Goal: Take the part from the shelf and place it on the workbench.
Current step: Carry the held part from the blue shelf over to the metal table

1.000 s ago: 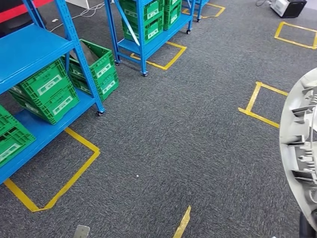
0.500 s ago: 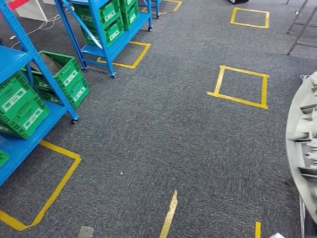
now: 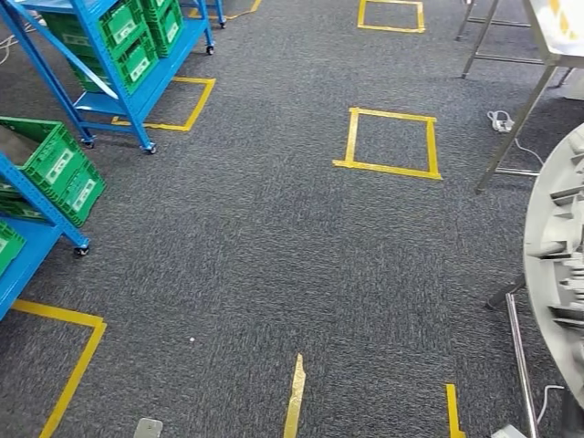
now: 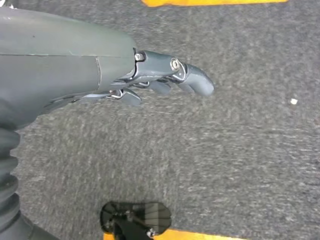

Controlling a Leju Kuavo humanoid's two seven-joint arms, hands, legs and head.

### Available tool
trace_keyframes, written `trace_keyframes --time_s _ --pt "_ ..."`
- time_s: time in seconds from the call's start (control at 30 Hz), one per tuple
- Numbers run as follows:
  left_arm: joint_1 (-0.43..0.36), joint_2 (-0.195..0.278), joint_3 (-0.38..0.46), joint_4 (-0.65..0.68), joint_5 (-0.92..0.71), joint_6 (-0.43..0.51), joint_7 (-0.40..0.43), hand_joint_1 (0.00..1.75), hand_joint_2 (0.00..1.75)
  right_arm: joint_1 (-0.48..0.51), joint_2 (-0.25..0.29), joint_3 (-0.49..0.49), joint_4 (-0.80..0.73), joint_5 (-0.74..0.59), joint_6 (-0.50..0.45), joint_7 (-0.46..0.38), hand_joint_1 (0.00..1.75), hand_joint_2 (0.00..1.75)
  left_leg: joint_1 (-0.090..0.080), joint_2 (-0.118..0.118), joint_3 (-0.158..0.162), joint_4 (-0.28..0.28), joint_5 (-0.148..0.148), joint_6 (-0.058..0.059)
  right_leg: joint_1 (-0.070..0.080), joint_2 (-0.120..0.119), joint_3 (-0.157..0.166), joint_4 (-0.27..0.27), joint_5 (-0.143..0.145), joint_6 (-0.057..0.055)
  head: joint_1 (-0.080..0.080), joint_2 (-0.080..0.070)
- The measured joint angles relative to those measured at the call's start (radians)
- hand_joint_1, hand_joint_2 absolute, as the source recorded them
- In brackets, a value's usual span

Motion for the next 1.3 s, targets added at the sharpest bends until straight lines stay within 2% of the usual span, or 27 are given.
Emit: trace_keyframes --time_s 0.07,0.1,0.13,0.17,0.2,0.27,0.3,0.37,0.4,0.47,0.53,0.57,0.6,0.63,0.67,0.7,0.77,0.83,0.9,0.97,1.03,1.1,1.13,1.17,1.23,1.27,1.3 --pt "0.001 -0.001 0.003 0.000 0.001 0.000 0.000 0.00 1.75 -0.002 0.000 0.000 -0.003 -0.002 0.000 0.001 1.75 1.75 0.004 0.024 0.025 -0.001 -0.020 -0.002 -0.005 -0.012 -0.105 0.109 -0.048 0.009 0.001 0.000" --pt "0.001 -0.002 0.003 0.000 0.001 0.000 0.000 0.00 1.75 -0.002 0.000 0.000 -0.004 -0.003 0.000 0.003 1.75 1.75 0.008 0.035 0.041 -0.001 -0.033 -0.005 -0.008 -0.015 -0.142 0.125 -0.063 0.012 0.001 0.000" --pt "0.001 -0.003 0.004 0.000 0.002 0.001 0.001 0.00 1.75 -0.001 0.000 0.000 -0.004 -0.005 0.000 0.005 1.75 1.75 0.012 0.045 0.060 -0.001 -0.048 -0.009 -0.010 -0.019 -0.163 0.110 -0.056 0.014 0.001 0.000" --pt "0.001 -0.004 0.004 0.000 0.002 0.003 0.001 0.00 1.75 -0.001 0.000 -0.001 -0.004 -0.008 0.000 0.008 1.75 1.75 0.016 0.055 0.081 -0.001 -0.064 -0.014 -0.013 -0.027 -0.169 0.069 -0.022 0.017 0.002 0.000" --pt "0.001 -0.004 0.004 0.000 0.001 0.006 0.001 0.00 1.75 -0.001 0.000 -0.002 -0.005 -0.013 0.000 0.010 1.75 1.75 0.018 0.064 0.100 -0.001 -0.081 -0.021 -0.015 -0.047 -0.167 0.013 0.041 0.020 0.002 0.000" --pt "0.000 -0.003 0.006 0.000 -0.003 0.011 0.001 0.00 1.75 -0.005 0.000 -0.007 -0.008 -0.030 0.000 0.015 1.75 1.75 0.015 0.084 0.128 0.002 -0.116 -0.036 -0.015 -0.086 -0.164 -0.062 0.150 0.010 0.004 0.000" --pt "-0.001 -0.002 0.006 0.000 -0.005 0.012 0.001 0.00 1.75 -0.008 0.000 -0.011 -0.012 -0.041 0.000 0.018 1.75 1.75 0.012 0.094 0.136 0.001 -0.126 -0.043 -0.014 -0.092 -0.166 -0.074 0.178 -0.001 0.004 0.000" --pt "-0.007 -0.001 0.008 0.000 -0.011 0.014 0.000 0.00 1.75 -0.013 0.000 -0.024 -0.023 -0.065 0.000 0.025 1.75 1.75 0.010 0.104 0.142 0.006 -0.127 -0.057 -0.014 -0.069 -0.167 -0.070 0.181 -0.019 0.000 0.000" --pt "-0.008 -0.001 0.008 0.000 -0.014 0.015 -0.001 0.00 1.75 -0.016 0.000 -0.033 -0.031 -0.079 0.000 0.030 1.75 1.75 0.012 0.094 0.136 0.023 -0.122 -0.061 -0.016 -0.057 -0.165 -0.072 0.178 -0.024 -0.002 0.000" --pt "-0.010 -0.002 0.009 0.000 -0.021 0.016 -0.005 0.00 1.75 -0.031 0.001 -0.056 -0.049 -0.108 0.000 0.035 1.75 1.75 0.015 0.056 0.086 0.117 -0.133 -0.063 -0.016 -0.034 -0.157 -0.077 0.172 -0.032 -0.006 0.000" --pt "-0.010 -0.003 0.011 0.000 -0.025 0.017 -0.010 0.00 1.75 -0.049 0.001 -0.082 -0.066 -0.134 0.000 0.036 1.75 1.75 0.013 0.027 0.004 0.248 -0.197 -0.058 -0.012 -0.010 -0.147 -0.080 0.165 -0.042 -0.009 0.000" --pt "-0.009 -0.004 0.011 0.000 -0.027 0.018 -0.011 0.00 1.75 -0.057 0.001 -0.095 -0.072 -0.143 0.000 0.036 1.75 1.75 0.010 0.024 -0.032 0.295 -0.230 -0.053 -0.008 0.005 -0.142 -0.080 0.161 -0.046 -0.009 0.000" --pt "-0.008 -0.004 0.012 0.000 -0.028 0.018 -0.012 0.00 1.75 -0.063 0.001 -0.106 -0.077 -0.150 0.000 0.036 1.75 1.75 0.006 0.023 -0.058 0.315 -0.245 -0.046 -0.003 0.019 -0.136 -0.081 0.158 -0.049 -0.009 0.000" --pt "-0.009 -0.005 0.012 0.000 -0.028 0.018 -0.013 0.00 1.75 -0.068 0.001 -0.116 -0.080 -0.155 0.000 0.036 1.75 1.75 0.000 0.021 -0.071 0.305 -0.231 -0.037 0.001 0.034 -0.129 -0.081 0.155 -0.052 -0.009 0.000" --pt "-0.009 -0.005 0.012 0.000 -0.028 0.018 -0.013 0.00 1.75 -0.072 0.001 -0.125 -0.083 -0.160 0.000 0.035 1.75 1.75 -0.008 0.016 -0.071 0.265 -0.190 -0.026 0.004 0.048 -0.123 -0.081 0.153 -0.054 -0.009 0.000" --pt "-0.010 -0.004 0.013 0.000 -0.029 0.019 -0.013 0.00 1.75 -0.075 0.001 -0.133 -0.085 -0.165 0.000 0.033 1.75 1.75 -0.018 0.005 -0.062 0.208 -0.134 -0.014 0.006 0.061 -0.118 -0.082 0.151 -0.055 -0.009 0.000" --pt "-0.011 -0.001 0.013 0.000 -0.030 0.020 -0.014 0.00 1.75 -0.083 0.001 -0.150 -0.089 -0.179 0.000 0.027 1.75 1.75 -0.034 -0.033 -0.045 0.108 -0.060 0.009 0.005 0.083 -0.113 -0.083 0.152 -0.052 -0.009 0.000" --pt "-0.012 0.003 0.013 -0.001 -0.031 0.022 -0.015 0.00 1.75 -0.091 0.001 -0.168 -0.091 -0.194 0.000 0.022 1.75 1.75 -0.041 -0.052 -0.038 0.066 -0.043 0.026 -0.001 0.104 -0.115 -0.091 0.158 -0.041 -0.014 0.000" --pt "-0.013 0.004 0.014 -0.001 -0.032 0.024 -0.016 0.00 1.75 -0.093 0.001 -0.187 -0.093 -0.206 0.000 0.021 1.75 1.75 -0.039 -0.034 -0.028 0.034 -0.021 0.031 -0.003 0.115 -0.118 -0.105 0.167 -0.030 -0.018 0.000" --pt "-0.014 0.001 0.015 -0.001 -0.032 0.026 -0.016 0.00 1.75 -0.099 0.001 -0.207 -0.095 -0.217 0.000 0.021 1.75 1.75 -0.031 -0.010 -0.015 -0.004 0.005 0.026 0.003 0.073 -0.137 -0.077 0.141 -0.024 -0.017 0.000" --pt "-0.012 -0.001 0.016 -0.001 -0.034 0.028 -0.014 0.00 1.75 -0.114 0.001 -0.224 -0.096 -0.227 0.000 0.021 1.75 1.75 -0.026 0.017 -0.010 -0.021 0.016 0.020 0.002 0.012 -0.182 0.026 0.075 -0.013 -0.014 0.000" --pt "-0.008 -0.004 0.018 -0.001 -0.035 0.029 -0.012 0.00 1.75 -0.125 0.001 -0.243 -0.096 -0.238 0.000 0.023 1.75 1.75 -0.021 0.047 -0.010 -0.020 0.014 0.015 -0.009 -0.011 -0.221 0.125 0.032 0.004 -0.014 0.000" --pt "-0.007 -0.005 0.019 -0.001 -0.035 0.029 -0.012 0.00 1.75 -0.126 0.001 -0.252 -0.096 -0.243 0.000 0.025 1.75 1.75 -0.016 0.061 -0.010 -0.019 0.011 0.010 -0.016 -0.017 -0.218 0.132 0.035 0.014 -0.014 0.000" --pt "-0.007 -0.006 0.021 -0.001 -0.035 0.029 -0.012 0.00 1.75 -0.128 0.001 -0.262 -0.095 -0.247 0.000 0.026 1.75 1.75 -0.011 0.074 -0.009 -0.016 0.007 0.003 -0.023 -0.024 -0.195 0.101 0.055 0.025 -0.014 0.000" --pt "-0.007 -0.005 0.023 -0.001 -0.035 0.029 -0.011 0.00 1.75 -0.136 0.001 -0.278 -0.094 -0.251 0.000 0.026 1.75 1.75 -0.002 0.098 -0.007 -0.001 -0.008 -0.018 -0.035 -0.060 -0.112 -0.028 0.104 0.049 -0.012 0.000" --pt "-0.008 -0.004 0.024 -0.002 -0.035 0.030 -0.011 0.00 1.75 -0.140 0.001 -0.284 -0.093 -0.250 0.000 0.024 1.75 1.75 0.000 0.107 -0.006 0.010 -0.018 -0.028 -0.037 -0.074 -0.078 -0.079 0.117 0.050 -0.012 0.000" --pt "-0.009 -0.003 0.026 -0.002 -0.036 0.030 -0.011 0.00 1.75 -0.143 0.001 -0.288 -0.093 -0.249 0.000 0.022 1.75 1.75 -0.001 0.115 -0.005 0.018 -0.025 -0.036 -0.037 -0.083 -0.060 -0.106 0.118 0.042 -0.015 0.000"
